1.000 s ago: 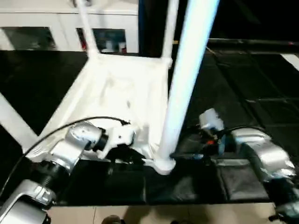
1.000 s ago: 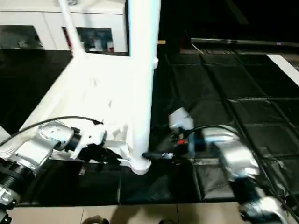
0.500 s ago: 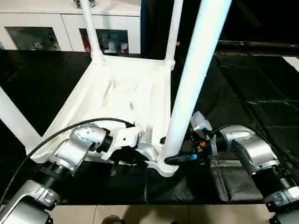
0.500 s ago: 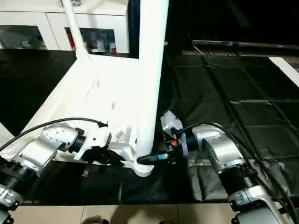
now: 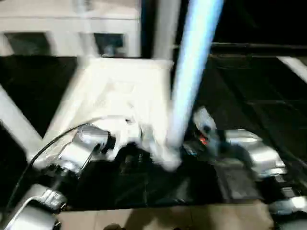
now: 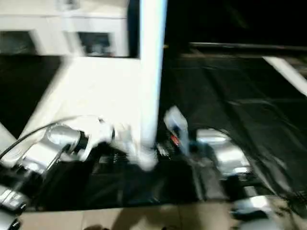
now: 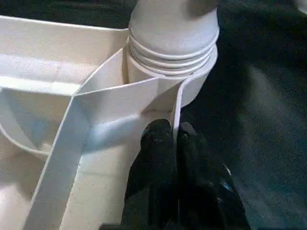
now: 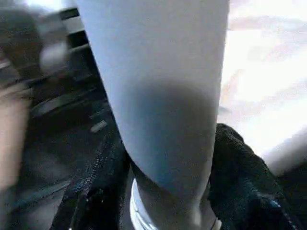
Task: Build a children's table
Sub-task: Rotate leg to tighten
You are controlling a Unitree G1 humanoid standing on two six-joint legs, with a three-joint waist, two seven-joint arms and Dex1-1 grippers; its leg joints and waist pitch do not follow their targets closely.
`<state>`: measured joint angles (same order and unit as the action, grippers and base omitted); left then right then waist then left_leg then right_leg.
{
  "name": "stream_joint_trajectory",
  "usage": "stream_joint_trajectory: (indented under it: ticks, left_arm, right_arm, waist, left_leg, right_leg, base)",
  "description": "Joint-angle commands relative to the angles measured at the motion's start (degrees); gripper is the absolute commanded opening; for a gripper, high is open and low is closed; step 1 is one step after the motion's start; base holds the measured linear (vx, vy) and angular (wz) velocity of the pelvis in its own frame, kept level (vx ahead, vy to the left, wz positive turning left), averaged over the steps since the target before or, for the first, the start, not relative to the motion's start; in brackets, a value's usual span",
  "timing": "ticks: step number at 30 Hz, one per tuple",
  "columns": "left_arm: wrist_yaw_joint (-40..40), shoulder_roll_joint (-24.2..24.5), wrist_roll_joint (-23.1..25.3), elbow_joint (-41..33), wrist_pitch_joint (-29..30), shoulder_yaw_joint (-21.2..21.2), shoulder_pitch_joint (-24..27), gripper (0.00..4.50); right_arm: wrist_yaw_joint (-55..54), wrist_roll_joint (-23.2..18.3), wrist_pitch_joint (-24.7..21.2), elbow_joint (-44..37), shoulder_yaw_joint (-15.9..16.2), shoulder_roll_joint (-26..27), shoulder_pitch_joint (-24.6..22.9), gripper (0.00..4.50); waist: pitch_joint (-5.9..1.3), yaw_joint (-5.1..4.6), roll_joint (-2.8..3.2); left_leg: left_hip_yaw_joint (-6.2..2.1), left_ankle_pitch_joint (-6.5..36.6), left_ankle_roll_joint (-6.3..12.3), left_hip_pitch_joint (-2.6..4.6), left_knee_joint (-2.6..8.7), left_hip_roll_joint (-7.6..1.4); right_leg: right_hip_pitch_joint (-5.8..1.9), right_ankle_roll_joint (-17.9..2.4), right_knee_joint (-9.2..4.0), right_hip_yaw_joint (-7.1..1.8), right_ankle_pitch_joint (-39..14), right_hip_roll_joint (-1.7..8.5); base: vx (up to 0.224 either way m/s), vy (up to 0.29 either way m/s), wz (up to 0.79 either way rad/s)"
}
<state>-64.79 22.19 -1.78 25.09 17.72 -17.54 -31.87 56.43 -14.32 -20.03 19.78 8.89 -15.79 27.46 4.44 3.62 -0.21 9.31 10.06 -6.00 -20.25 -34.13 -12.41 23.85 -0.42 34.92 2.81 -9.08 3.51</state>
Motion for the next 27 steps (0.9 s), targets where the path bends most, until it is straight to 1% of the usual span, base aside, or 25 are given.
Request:
stream_joint_trajectory:
  ticks: [1,2,3,4,5,6,7,8,9,10,11,12,13,14,15,16,17,18,19,22,23,24,25,26,27]
  left_arm:
    - [5.6,-5.0,-2.8,-1.7,3.1,1.7,-1.4,0.00]
    - [9.7,-7.3,-2.5,-2.0,5.4,2.7,-1.8,0.00]
    - [11.2,-8.2,-2.5,-2.2,6.0,3.1,-1.9,0.00]
    - [14.2,-10.1,-2.4,-2.5,7.5,3.8,-2.1,0.00]
    - [14.9,-10.5,-2.4,-2.7,7.8,3.9,-2.1,0.00]
    - [18.1,-12.8,-1.9,-3.2,9.4,4.6,-2.2,0.00]
    - [18.8,-13.3,-1.7,-3.3,9.7,4.7,-2.3,0.00]
    - [19.8,-14.0,-1.4,-3.5,10.1,4.8,-2.3,0.00]
    - [20.4,-14.4,-1.2,-3.7,10.3,4.8,-2.3,0.00]
    - [20.7,-14.7,-0.9,-4.1,10.3,4.5,-2.1,0.00]
    - [20.8,-14.7,-0.5,-4.4,10.1,4.2,-1.8,0.00]
    - [21.1,-14.6,-0.2,-5.0,10.2,3.9,-1.4,0.00]
    - [21.3,-14.2,0.0,-5.7,10.3,3.9,-0.8,0.00]
    - [21.2,-13.9,0.0,-6.0,10.3,4.0,-0.5,0.00]
    - [20.9,-13.4,-0.1,-6.4,10.3,4.1,-0.2,0.00]
    - [20.5,-12.9,-0.2,-6.7,10.3,4.1,0.0,0.00]
    - [20.0,-12.2,-0.3,-6.9,10.1,4.2,0.3,0.00]
    - [19.4,-11.6,-0.4,-6.9,9.8,4.4,0.4,0.00]
    - [18.4,-10.6,-0.3,-7.0,9.1,4.3,0.6,0.00]
    - [14.7,-7.8,-0.1,-6.5,6.3,3.8,0.8,0.00]
    - [14.7,-7.8,-0.1,-6.5,6.3,3.8,0.8,0.00]
    - [13.6,-7.0,0.0,-6.1,5.3,3.7,0.8,0.00]
    - [10.8,-6.0,-0.5,-5.8,2.7,3.4,1.0,0.00]
    - [9.0,-5.5,-0.8,-5.6,1.0,3.2,1.2,0.00]
    - [7.0,-4.6,-0.9,-5.5,0.0,2.8,1.3,0.00]
  right_arm:
    - [-7.7,1.9,-2.5,1.8,2.7,4.4,1.3,2.01]
    - [-14.2,2.8,-3.0,3.4,1.9,8.0,2.4,2.00]
    - [-16.5,3.1,-3.1,4.0,1.6,9.2,2.8,2.00]
    - [-21.4,4.0,-3.1,5.5,1.0,11.6,3.9,2.00]
    - [-22.7,4.3,-3.0,5.9,0.9,12.2,4.1,2.00]
    - [-27.3,5.5,-3.3,7.2,0.2,15.0,5.2,2.00]
    - [-27.9,5.6,-3.4,7.5,0.1,15.6,5.4,2.00]
    - [-28.4,5.8,-3.4,7.7,-0.1,16.5,5.5,2.00]
    - [-28.8,5.9,-3.4,7.8,-0.3,17.1,5.5,2.00]
    - [-28.7,6.9,-2.3,8.1,0.5,17.2,5.6,2.00]
    - [-27.8,7.3,-1.2,8.1,1.1,17.1,5.5,2.00]
    - [-27.6,7.6,-0.4,8.1,1.5,17.2,5.4,2.00]
    - [-27.2,7.1,-0.2,7.5,1.2,17.5,5.1,2.51]
    - [-26.8,6.7,0.2,7.1,0.9,17.5,4.9,2.51]
    - [-26.5,6.4,0.3,6.8,0.7,17.3,4.8,2.51]
    - [-26.2,6.2,0.3,6.6,0.5,17.1,4.7,2.51]
    - [-25.4,5.8,0.4,6.2,0.3,16.7,4.4,2.64]
    - [-24.3,5.3,0.8,5.9,0.0,16.1,4.2,2.89]
    - [-23.1,4.7,1.0,5.4,-0.5,15.4,3.8,2.89]
    - [-18.0,3.2,1.6,3.9,-1.6,12.4,2.9,3.09]
    - [-18.0,3.2,1.6,3.9,-1.6,12.4,2.9,3.22]
    - [-15.5,2.6,1.5,3.5,-2.0,11.1,2.7,3.30]
    - [-11.0,1.6,2.3,2.8,-2.1,8.8,2.2,3.30]
    - [-8.0,0.9,3.0,2.3,-2.1,7.3,1.9,3.47]
    - [-4.3,0.5,3.6,1.9,-1.7,5.1,1.5,3.58]
  waist:
    - [-3.06,-0.17,-0.71]
    - [-3.17,-1.28,-0.28]
    - [-3.16,-1.65,-0.17]
    - [-3.23,-1.87,0.00]
    - [-3.27,-2.52,0.02]
    - [-3.23,-2.91,0.35]
    - [-3.16,-3.19,0.21]
    - [-2.98,-3.44,0.38]
    - [-2.97,-3.62,0.54]
    - [-2.93,-3.70,0.55]
    - [-2.99,-3.78,0.24]
    - [-3.08,-3.72,0.19]
    - [-3.08,-3.70,0.30]
    - [-3.08,-3.73,0.26]
    - [-3.14,-3.59,0.40]
    - [-3.15,-3.57,0.29]
    - [-3.31,-3.36,0.31]
    - [-3.32,-3.16,0.17]
    - [-3.33,-2.97,0.13]
    - [-3.66,-2.66,0.12]
    - [-3.84,-2.40,0.20]
    - [-3.87,-2.42,0.13]
    - [-3.95,-2.15,0.05]
    - [-4.09,-1.66,0.00]
    - [-4.11,-1.12,0.08]
  left_leg:
    - [-0.48,18.8,-1.39,-0.91,4.28,1.04]
    - [-1.00,19.5,-0.79,-0.74,4.28,1.12]
    - [-1.15,19.9,-0.60,-0.82,4.40,1.09]
    - [-1.20,20.2,-0.51,-0.77,4.51,1.04]
    - [-1.44,21.1,-0.17,-0.99,4.67,0.89]
    - [-1.65,22.6,0.24,-0.72,4.86,0.71]
    - [-1.71,23.3,0.44,-0.64,4.96,0.62]
    - [-1.76,25.2,1.03,0.19,5.01,0.51]
    - [-1.77,26.1,1.51,0.57,4.96,0.51]
    - [-1.82,26.5,1.69,0.52,5.11,0.41]
    - [-1.74,26.7,1.81,0.50,5.15,0.38]
    - [-1.64,25.5,2.01,0.40,5.20,0.41]
    - [-1.68,24.2,2.11,-0.04,5.39,0.24]
    - [-1.61,23.7,2.24,-0.23,5.45,0.25]
    - [-1.43,23.0,2.30,-0.11,5.40,0.26]
    - [-1.33,22.6,2.37,-0.07,5.35,0.30]
    - [-1.12,21.1,2.62,-0.08,5.27,0.33]
    - [-0.88,19.5,2.95,-0.19,5.23,0.40]
    - [-0.71,18.5,3.24,-0.13,5.17,0.41]
    - [-0.56,16.3,4.02,-0.37,5.14,0.30]
    - [-0.43,14.4,4.31,-0.39,5.05,0.19]
    - [-0.33,13.5,4.44,-0.43,5.02,0.15]
    - [-0.21,12.6,4.85,-0.34,4.88,0.17]
    - [-0.05,11.6,5.54,-0.42,4.62,0.18]
    - [0.12,10.5,6.00,-0.44,4.50,0.16]
  right_leg:
    - [-3.09,-0.4,-7.00,0.01,-42.6,3.63]
    - [-3.15,-0.8,-7.58,0.71,-41.1,3.81]
    - [-3.30,-1.2,-7.58,1.14,-40.0,3.78]
    - [-3.39,-1.5,-7.75,1.48,-39.0,3.80]
    - [-3.83,-1.8,-7.89,2.23,-37.6,4.00]
    - [-3.90,-2.0,-8.25,2.80,-36.1,3.98]
    - [-3.85,-2.2,-8.41,2.95,-35.5,4.01]
    - [-3.48,-2.9,-8.92,3.25,-34.4,4.04]
    - [-3.55,-3.7,-8.91,3.44,-32.9,4.24]
    - [-3.58,-4.0,-8.80,3.46,-32.1,4.28]
    - [-3.49,-4.5,-8.58,3.26,-31.1,4.28]
    - [-3.51,-5.3,-8.26,2.81,-29.7,4.45]
    - [-3.75,-6.3,-7.71,2.43,-27.9,4.58]
    - [-3.81,-6.6,-7.55,2.36,-27.3,4.45]
    - [-3.66,-7.1,-7.48,2.11,-26.6,4.50]
    - [-3.64,-7.4,-7.41,2.01,-26.2,4.51]
    - [-3.67,-8.0,-7.24,1.74,-25.3,4.64]
    - [-3.71,-8.3,-7.10,1.57,-24.5,4.60]
    - [-3.64,-8.4,-7.05,1.44,-24.4,4.62]
    - [-3.94,-8.4,-6.78,1.30,-23.2,4.59]
    - [-3.89,-9.2,-6.45,1.12,-20.5,4.56]
    - [-3.85,-9.8,-6.25,1.05,-19.1,4.45]
    - [-3.79,-10.5,-6.13,1.05,-18.1,4.40]
    - [-3.81,-10.8,-5.93,0.85,-16.8,4.35]
    - [-3.68,-11.4,-5.61,0.70,-15.2,4.29]
  base:
    - [-0.058,0.023,-0.28]
    - [-0.034,0.037,-0.22]
    - [-0.027,0.043,-0.18]
    - [-0.027,0.043,-0.18]
    - [-0.023,0.038,-0.20]
    - [0.000,0.000,0.00]
    - [0.000,0.000,0.00]
    - [0.000,0.000,0.00]
    - [0.000,0.000,0.00]
    - [0.000,0.000,0.00]
    - [0.000,0.000,0.00]
    - [0.000,0.000,0.00]
    - [0.000,0.000,0.00]
    - [0.000,0.000,0.00]
    - [0.000,0.000,0.00]
    - [0.000,0.000,0.00]
    - [0.000,0.000,0.00]
    - [0.000,0.000,0.00]
    - [0.000,0.000,0.00]
    - [0.000,0.000,0.00]
    - [0.000,0.000,0.00]
    - [0.000,0.000,0.00]
    - [0.000,0.000,0.00]
    - [0.000,0.000,0.00]
    - [0.000,0.000,0.00]
